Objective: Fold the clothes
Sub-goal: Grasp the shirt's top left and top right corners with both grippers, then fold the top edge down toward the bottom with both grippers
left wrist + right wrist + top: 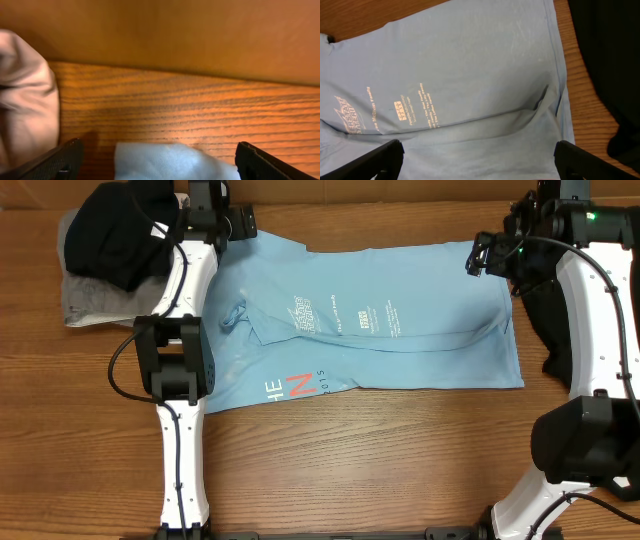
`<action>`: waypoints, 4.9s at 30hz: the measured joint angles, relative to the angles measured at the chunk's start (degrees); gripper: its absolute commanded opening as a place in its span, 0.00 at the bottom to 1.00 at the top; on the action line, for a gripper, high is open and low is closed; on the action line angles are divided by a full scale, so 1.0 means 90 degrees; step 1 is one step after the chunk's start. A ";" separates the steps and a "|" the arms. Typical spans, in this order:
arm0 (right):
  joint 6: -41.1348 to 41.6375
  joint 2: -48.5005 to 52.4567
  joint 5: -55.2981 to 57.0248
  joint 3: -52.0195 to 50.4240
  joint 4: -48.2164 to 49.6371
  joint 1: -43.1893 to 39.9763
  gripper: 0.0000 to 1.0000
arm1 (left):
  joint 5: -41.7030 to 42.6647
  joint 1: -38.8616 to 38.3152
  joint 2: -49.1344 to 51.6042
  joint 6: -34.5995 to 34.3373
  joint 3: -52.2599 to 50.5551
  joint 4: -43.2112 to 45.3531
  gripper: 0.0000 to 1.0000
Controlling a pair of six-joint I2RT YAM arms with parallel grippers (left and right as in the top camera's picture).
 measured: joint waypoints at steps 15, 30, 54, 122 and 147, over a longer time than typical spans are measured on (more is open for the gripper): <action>-0.0002 0.0000 0.0010 0.0000 0.0104 0.0000 1.00 | 0.0034 -0.0061 0.0289 0.0073 0.0051 -0.0209 0.26; -0.0002 0.0015 0.0267 0.0000 0.1367 0.0000 1.00 | 0.0126 -0.0146 -0.0002 0.0119 0.0153 -0.1171 0.04; -0.0318 0.3181 0.1413 0.0000 0.5093 -0.0007 0.93 | 0.0459 -0.0850 -0.1574 0.0117 0.0151 -0.2827 0.04; -0.0187 0.3997 -0.0974 0.4301 -0.2254 -0.1620 0.04 | 0.0114 -0.0508 -0.2509 0.0121 0.0151 -0.6737 0.04; -0.0189 0.3997 -0.0685 0.3808 -0.2533 -0.1698 0.04 | -0.0022 -0.0520 -0.2511 0.0214 -0.1435 -0.7611 0.09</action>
